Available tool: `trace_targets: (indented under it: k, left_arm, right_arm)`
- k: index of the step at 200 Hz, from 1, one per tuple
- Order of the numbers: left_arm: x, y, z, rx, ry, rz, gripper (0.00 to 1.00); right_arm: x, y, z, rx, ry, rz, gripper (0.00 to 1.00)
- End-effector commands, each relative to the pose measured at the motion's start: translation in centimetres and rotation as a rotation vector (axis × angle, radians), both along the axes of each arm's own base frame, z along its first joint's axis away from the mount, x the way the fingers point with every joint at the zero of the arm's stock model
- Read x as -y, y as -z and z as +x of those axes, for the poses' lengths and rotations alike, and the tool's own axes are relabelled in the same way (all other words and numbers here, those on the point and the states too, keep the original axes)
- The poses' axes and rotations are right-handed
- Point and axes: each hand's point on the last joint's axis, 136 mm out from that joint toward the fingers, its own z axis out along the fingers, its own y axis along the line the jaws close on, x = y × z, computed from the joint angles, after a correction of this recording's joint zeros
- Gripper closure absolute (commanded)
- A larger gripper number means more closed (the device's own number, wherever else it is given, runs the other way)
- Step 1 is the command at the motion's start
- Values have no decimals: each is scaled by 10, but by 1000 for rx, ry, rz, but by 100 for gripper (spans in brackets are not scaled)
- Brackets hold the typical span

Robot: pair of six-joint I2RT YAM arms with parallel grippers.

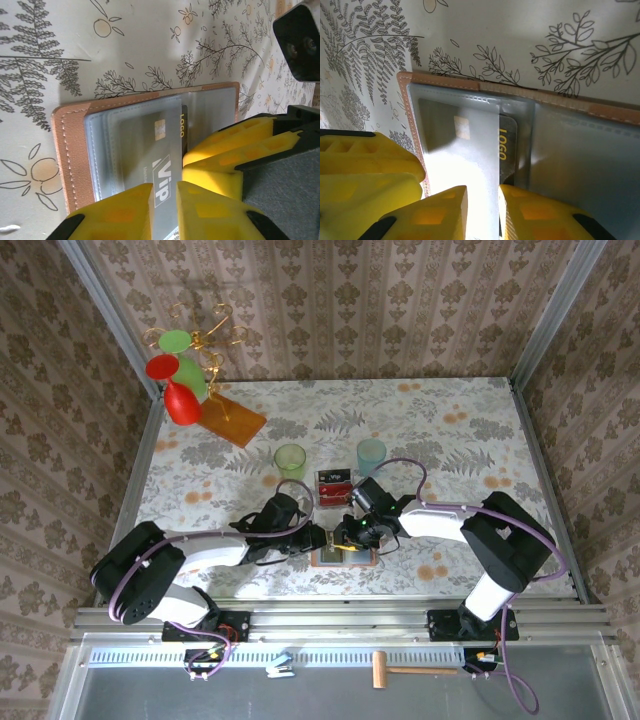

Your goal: Take the credit cards out of the card holder

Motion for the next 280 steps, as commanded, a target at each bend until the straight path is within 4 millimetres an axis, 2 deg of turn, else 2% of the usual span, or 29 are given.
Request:
trace_targets:
  k: [1, 122, 215, 255, 280]
  left_arm:
    - [-3, 4, -2, -16, -3, -2, 80]
    - [-24, 28, -13, -71, -6, 83, 80]
    - [-32, 37, -14, -88, -16, 100, 80]
    - [-30, 31, -12, -79, -18, 86, 80]
    - [-22, 13, -6, -48, -12, 50, 80]
  right_arm:
    - [3, 4, 1, 6, -9, -37, 74]
    - [17, -2, 2, 48, -26, -120, 71]
    - [27, -6, 4, 62, -29, -151, 70]
    - [29, -10, 6, 71, -26, -148, 70]
    - [26, -11, 6, 68, -27, -133, 70]
